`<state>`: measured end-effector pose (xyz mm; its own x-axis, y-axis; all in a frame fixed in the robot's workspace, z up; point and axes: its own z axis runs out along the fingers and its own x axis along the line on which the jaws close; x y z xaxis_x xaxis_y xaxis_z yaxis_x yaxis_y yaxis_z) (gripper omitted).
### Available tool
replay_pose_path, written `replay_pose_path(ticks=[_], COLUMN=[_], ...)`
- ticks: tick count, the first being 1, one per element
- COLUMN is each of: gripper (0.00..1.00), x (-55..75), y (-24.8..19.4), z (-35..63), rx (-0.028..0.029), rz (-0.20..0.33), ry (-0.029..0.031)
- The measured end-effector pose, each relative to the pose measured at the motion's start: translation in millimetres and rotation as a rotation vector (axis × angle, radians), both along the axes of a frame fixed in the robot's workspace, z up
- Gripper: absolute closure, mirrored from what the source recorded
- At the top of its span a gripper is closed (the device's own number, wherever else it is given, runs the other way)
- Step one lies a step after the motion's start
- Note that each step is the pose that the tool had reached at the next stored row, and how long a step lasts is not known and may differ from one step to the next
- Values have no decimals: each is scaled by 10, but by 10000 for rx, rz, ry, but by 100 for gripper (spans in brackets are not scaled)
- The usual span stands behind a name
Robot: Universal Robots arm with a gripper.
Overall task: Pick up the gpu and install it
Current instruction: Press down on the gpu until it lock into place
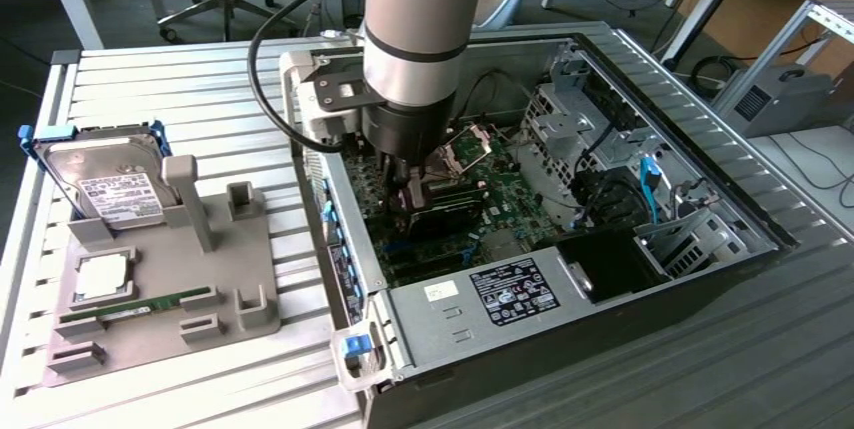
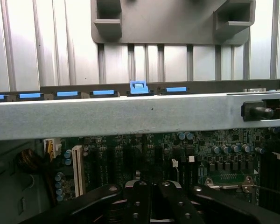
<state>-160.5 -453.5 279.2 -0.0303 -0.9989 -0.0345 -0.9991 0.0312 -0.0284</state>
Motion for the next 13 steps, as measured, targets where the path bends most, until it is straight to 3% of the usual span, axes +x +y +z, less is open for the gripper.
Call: replay_pose_path(ticks=[13], gripper=[89], x=[-4], y=[0], z=[-11], rx=[-1], rz=[0], ry=[1])
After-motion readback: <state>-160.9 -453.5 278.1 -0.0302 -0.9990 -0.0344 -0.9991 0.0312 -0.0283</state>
